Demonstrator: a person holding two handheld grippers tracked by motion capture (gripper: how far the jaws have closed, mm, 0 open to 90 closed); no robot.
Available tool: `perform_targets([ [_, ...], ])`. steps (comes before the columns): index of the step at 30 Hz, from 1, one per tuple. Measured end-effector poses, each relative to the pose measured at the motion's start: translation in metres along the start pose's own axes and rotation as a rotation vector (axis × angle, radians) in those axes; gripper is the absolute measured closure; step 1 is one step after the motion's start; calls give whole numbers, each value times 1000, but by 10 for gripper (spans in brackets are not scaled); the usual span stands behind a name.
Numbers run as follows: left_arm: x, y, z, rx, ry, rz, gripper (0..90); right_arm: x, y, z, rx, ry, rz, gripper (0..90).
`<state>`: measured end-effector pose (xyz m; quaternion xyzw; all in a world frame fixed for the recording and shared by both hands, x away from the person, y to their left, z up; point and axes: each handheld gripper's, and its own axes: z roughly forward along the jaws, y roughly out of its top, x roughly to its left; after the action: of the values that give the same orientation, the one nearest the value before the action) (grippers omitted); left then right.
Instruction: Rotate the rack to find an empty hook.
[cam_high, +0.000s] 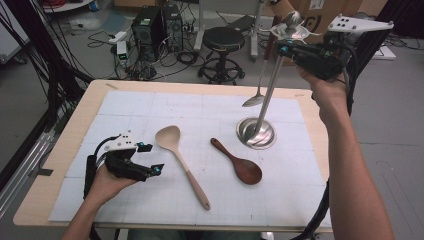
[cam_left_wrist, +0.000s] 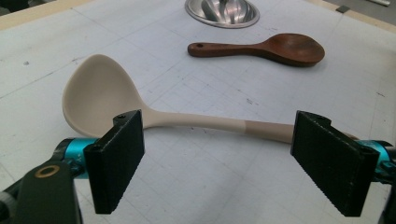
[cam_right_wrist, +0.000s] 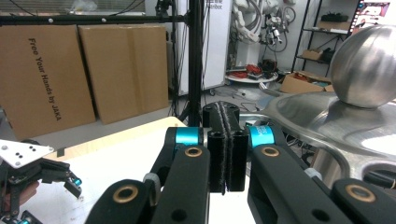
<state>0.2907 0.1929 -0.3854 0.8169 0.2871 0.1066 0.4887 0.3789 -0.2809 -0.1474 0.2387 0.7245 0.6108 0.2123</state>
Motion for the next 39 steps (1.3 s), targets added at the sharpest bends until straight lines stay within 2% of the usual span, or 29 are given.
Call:
perform_targets([
  [9,0,0,0,-3,1,-5,182,-5,-8,-19,-8,38,2,899],
  [16,0,0,1,1,2,-1,182,-14,-14,-40,-18,18,11,899],
  [25,0,0,1,7,0,0,183,-28,-17,-63,-39,-35,46,898],
  [31,-1,0,1,7,-2,3,182,-32,-11,-62,-41,-51,41,898],
  [39,0,0,1,7,-1,3,183,-27,-8,-50,-17,-31,18,898],
])
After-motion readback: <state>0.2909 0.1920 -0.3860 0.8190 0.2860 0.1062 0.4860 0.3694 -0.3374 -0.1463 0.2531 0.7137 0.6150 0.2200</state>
